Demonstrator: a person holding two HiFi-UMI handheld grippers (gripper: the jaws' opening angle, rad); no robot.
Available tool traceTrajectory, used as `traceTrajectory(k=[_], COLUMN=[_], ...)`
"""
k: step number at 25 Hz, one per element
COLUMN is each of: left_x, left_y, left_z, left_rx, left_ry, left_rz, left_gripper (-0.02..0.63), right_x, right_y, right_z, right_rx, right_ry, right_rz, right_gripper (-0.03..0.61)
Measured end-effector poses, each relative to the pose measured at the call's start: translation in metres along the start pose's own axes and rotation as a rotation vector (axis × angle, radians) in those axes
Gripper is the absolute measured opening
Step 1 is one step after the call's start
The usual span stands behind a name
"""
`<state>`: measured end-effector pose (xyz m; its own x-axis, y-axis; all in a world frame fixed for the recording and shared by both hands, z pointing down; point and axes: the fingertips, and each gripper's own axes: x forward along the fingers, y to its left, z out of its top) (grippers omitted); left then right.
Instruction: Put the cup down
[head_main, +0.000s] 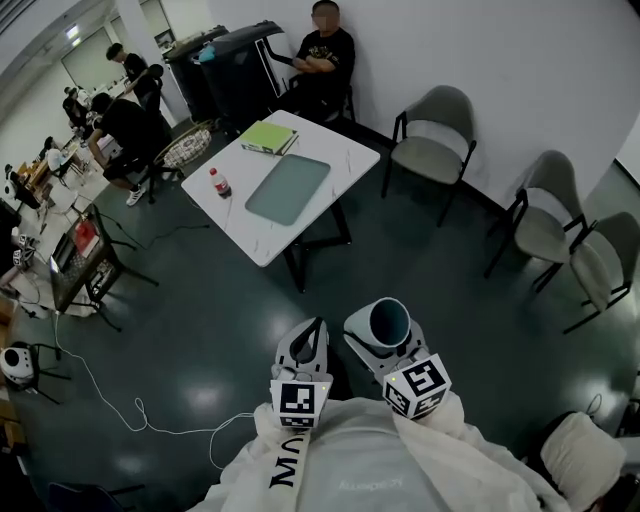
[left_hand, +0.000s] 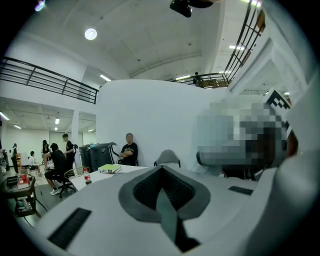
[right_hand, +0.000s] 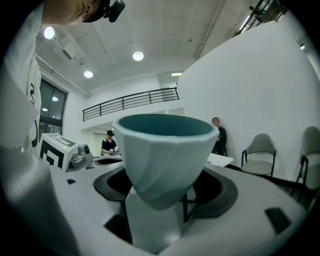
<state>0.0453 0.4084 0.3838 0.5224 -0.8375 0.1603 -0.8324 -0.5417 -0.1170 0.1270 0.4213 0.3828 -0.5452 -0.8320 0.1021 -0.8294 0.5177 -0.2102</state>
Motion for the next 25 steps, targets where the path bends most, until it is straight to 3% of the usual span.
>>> traceTrajectory(k=[7, 25], left_x=[0.045, 0.127], left_y=[0.022, 0.142], left_z=[0.0, -0.028], left_rx=[0.009, -0.058], left_ry=[0.005, 0.075], left_rz=[-0.03, 0.026], left_gripper=[0.011, 0.011], right_x=[0.04, 0.188], right_y=[-0.026, -0.053], right_z=[-0.003, -0.002], right_rx=[0.022, 0.036], right_ry=[0.027, 0.114], right_rz=[-0.016, 0.039], right_gripper=[0.362, 0.362])
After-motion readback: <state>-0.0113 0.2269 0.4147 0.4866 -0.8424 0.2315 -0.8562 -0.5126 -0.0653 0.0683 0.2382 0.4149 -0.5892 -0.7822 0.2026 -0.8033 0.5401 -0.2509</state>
